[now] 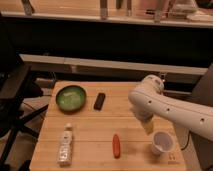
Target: Place the pepper on the white sponge
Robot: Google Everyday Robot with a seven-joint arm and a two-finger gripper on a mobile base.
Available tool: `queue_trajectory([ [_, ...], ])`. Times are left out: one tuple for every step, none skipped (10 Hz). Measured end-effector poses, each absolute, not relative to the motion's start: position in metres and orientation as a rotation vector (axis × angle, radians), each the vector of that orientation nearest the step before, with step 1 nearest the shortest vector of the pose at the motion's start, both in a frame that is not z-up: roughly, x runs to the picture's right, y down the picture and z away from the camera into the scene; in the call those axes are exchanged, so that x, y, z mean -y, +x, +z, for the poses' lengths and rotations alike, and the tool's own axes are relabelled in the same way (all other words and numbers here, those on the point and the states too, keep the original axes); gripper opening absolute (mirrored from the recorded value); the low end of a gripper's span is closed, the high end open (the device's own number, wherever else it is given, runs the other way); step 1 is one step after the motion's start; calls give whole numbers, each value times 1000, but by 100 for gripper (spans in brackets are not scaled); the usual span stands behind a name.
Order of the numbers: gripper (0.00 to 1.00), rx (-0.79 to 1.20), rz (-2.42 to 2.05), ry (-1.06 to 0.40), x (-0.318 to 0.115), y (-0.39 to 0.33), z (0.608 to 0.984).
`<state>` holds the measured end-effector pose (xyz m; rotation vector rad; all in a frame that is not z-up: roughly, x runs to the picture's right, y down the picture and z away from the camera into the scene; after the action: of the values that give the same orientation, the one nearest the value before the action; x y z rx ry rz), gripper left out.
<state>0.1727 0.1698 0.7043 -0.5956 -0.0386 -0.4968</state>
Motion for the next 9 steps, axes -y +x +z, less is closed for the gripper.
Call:
queue_trajectory([
  [80,48,-516,-593,-171,168,705],
  [80,53,-536,-592,-173,166,704],
  [80,62,-555,-592,-175,163,703],
  [80,72,-579,-591,-177,158,703],
  [80,80,-595,-591,-179,156,703],
  [80,84,-603,-593,-180,156,703],
  [80,93,-624,-595,-182,150,704],
  [80,98,-643,-596,-184,147,704],
  [80,103,-657,-597,-186,145,704],
])
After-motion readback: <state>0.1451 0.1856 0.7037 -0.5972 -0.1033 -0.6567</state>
